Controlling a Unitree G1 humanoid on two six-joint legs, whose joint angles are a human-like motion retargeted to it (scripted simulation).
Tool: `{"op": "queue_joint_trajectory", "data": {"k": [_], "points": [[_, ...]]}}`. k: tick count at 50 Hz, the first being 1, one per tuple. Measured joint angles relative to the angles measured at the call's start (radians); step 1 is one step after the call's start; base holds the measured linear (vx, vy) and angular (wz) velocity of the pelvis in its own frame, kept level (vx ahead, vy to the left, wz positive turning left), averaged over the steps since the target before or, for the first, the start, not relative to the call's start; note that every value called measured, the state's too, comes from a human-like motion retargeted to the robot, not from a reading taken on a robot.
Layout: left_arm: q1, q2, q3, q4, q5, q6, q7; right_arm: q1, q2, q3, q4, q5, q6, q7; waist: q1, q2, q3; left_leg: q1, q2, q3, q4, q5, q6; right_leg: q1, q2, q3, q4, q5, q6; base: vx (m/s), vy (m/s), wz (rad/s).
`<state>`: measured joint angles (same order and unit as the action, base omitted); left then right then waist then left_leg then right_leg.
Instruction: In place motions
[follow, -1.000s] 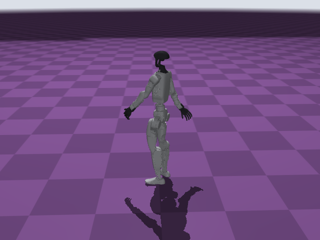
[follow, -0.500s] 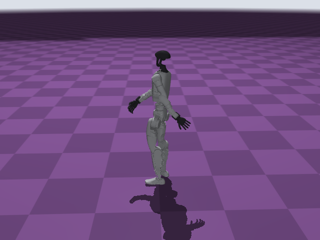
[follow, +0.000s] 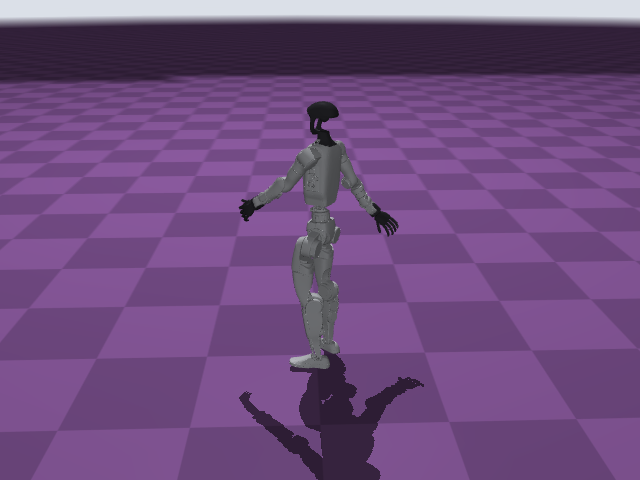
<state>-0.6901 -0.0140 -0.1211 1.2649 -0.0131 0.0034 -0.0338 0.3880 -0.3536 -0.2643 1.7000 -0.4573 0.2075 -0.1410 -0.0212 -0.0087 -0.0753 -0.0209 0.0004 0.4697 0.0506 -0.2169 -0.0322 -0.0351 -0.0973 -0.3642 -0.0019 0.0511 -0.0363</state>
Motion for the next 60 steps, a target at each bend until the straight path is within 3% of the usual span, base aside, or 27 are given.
{"op": "queue_joint_trajectory", "data": {"k": [5, 10, 13, 15, 18, 20, 24, 30, 35, 40, 43, 47, 50, 53, 60], "points": [[0.076, -0.015, -0.016, 0.007, -0.001, -0.029, 0.002, -0.012, 0.032, 0.012, 0.0, 0.115, 0.007, -0.103, 0.017, 0.007, -0.001, -0.002, 0.003, -0.007, 0.0, 0.002, 0.001, 0.006, 0.003, -0.013, -0.001, -0.006, 0.0, 0.0, 0.0, 0.05], [0.284, -0.011, 0.007, 0.136, 0.089, 0.019, -0.104, -0.16, 0.125, 0.078, 0.0, 0.058, -0.032, 0.04, 0.056, 0.009, -0.016, -0.01, 0.005, -0.017, 0.0, 0.006, -0.001, 0.011, 0.004, -0.039, -0.003, -0.014, 0.006, 0.02, 0.02, 0.26], [0.426, 0.016, 0.089, 0.308, 0.16, 0.055, -0.102, -0.305, 0.179, 0.207, -0.001, 0.002, -0.052, 0.098, 0.08, 0.016, -0.022, -0.002, 0.01, -0.009, -0.005, 0.008, -0.004, 0.013, 0.007, -0.048, -0.001, -0.016, 0.011, 0.0, 0.0, 0.0], [0.52, 0.052, 0.16, 0.435, 0.167, 0.097, -0.062, -0.41, 0.212, 0.301, -0.032, -0.077, -0.061, 0.139, 0.095, 0.02, -0.019, 0.008, 0.014, -0.002, -0.01, 0.009, -0.006, 0.015, 0.009, -0.049, 0.002, -0.017, 0.011, 0.0, 0.0, 0.0], [0.741, 0.11, 0.263, 0.435, 0.119, 0.28, -0.028, -0.571, 0.254, 0.412, -0.115, -0.208, -0.103, 0.255, 0.113, 0.023, -0.002, 0.028, 0.02, 0.013, -0.017, 0.009, -0.01, 0.019, 0.017, -0.039, 0.005, -0.016, 0.009, 0.0, -0.02, -0.12], [0.889, 0.152, 0.322, 0.435, 0.076, 0.351, -0.052, -0.672, 0.284, 0.456, -0.195, -0.27, -0.146, 0.35, 0.116, 0.022, 0.008, 0.041, 0.022, 0.022, -0.023, 0.01, -0.013, 0.021, 0.021, -0.034, 0.007, -0.016, 0.007, 0.01, -0.02, -0.09], [1.121, 0.207, 0.403, 0.435, 0.088, 0.311, -0.132, -0.805, 0.34, 0.483, -0.366, -0.216, -0.211, 0.475, 0.106, 0.028, 0.015, 0.053, 0.03, 0.031, -0.028, 0.011, -0.017, 0.024, 0.031, -0.028, 0.012, -0.019, 0.004, 0.0, 0.0, 0.0], [1.296, 0.194, 0.466, 0.435, 0.053, 0.338, -0.042, -0.875, 0.426, 0.493, -0.553, -0.041, -0.241, 0.545, 0.023, 0.039, 0.002, 0.04, 0.036, -0.004, -0.019, 0.017, -0.018, 0.036, 0.032, -0.062, 0.015, -0.031, 0.007, 0.03, -0.01, 0.25], [1.193, 0.155, 0.392, 0.435, 0.031, 0.328, -0.056, -0.829, 0.446, 0.514, -0.6, -0.02, -0.287, 0.547, 0.0, 0.031, -0.013, 0.03, 0.03, -0.008, -0.017, 0.021, -0.017, 0.033, 0.027, -0.066, 0.013, -0.032, 0.006, 0.0, 0.0, 0.0], [0.946, 0.117, 0.232, 0.435, -0.039, 0.282, -0.018, -0.687, 0.391, 0.53, -0.555, -0.16, -0.279, 0.554, 0.005, 0.018, -0.029, 0.018, 0.028, 0.002, -0.013, 0.021, -0.015, 0.021, 0.023, -0.055, 0.014, -0.03, 0.006, 0.0, 0.0, 0.0], [0.71, 0.094, 0.115, 0.435, -0.058, 0.245, 0.002, -0.554, 0.328, 0.482, -0.443, -0.323, -0.232, 0.508, 0.0, 0.007, -0.034, 0.006, 0.025, -0.004, -0.009, 0.023, -0.012, 0.022, 0.02, -0.06, 0.008, -0.029, 0.007, 0.0, 0.0, 0.0], [0.415, 0.064, 0.075, 0.428, -0.02, 0.204, -0.062, -0.417, 0.252, 0.356, -0.219, -0.442, -0.074, 0.369, -0.022, -0.013, -0.029, -0.003, 0.018, -0.02, -0.005, 0.025, -0.007, 0.034, 0.015, -0.077, -0.005, -0.027, 0.007, -0.03, -0.02, 0.16], [0.253, 0.036, 0.078, 0.325, -0.023, 0.153, -0.096, -0.32, 0.167, 0.242, -0.035, -0.392, 0.09, 0.282, -0.043, -0.023, -0.031, -0.013, 0.016, -0.026, -0.002, 0.025, -0.007, 0.031, 0.01, -0.083, -0.009, -0.026, 0.006, 0.0, 0.0, 0.0], [0.138, 0.002, 0.084, 0.21, -0.049, 0.082, -0.05, -0.189, 0.071, 0.156, 0.0, -0.27, 0.157, 0.233, -0.046, -0.027, -0.026, -0.015, 0.015, -0.016, -0.002, 0.022, -0.009, 0.026, 0.008, -0.074, -0.013, -0.023, 0.002, -0.01, -0.01, -0.06], [0.035, -0.011, 0.068, 0.031, -0.05, -0.025, 0.0, 0.011, -0.027, 0.038, 0.0, -0.093, 0.097, 0.032, -0.045, -0.034, -0.005, -0.013, 0.008, -0.026, 0.004, 0.016, -0.011, 0.03, 0.001, -0.062, -0.012, -0.025, -0.006, -0.01, -0.01, -0.06]]}}
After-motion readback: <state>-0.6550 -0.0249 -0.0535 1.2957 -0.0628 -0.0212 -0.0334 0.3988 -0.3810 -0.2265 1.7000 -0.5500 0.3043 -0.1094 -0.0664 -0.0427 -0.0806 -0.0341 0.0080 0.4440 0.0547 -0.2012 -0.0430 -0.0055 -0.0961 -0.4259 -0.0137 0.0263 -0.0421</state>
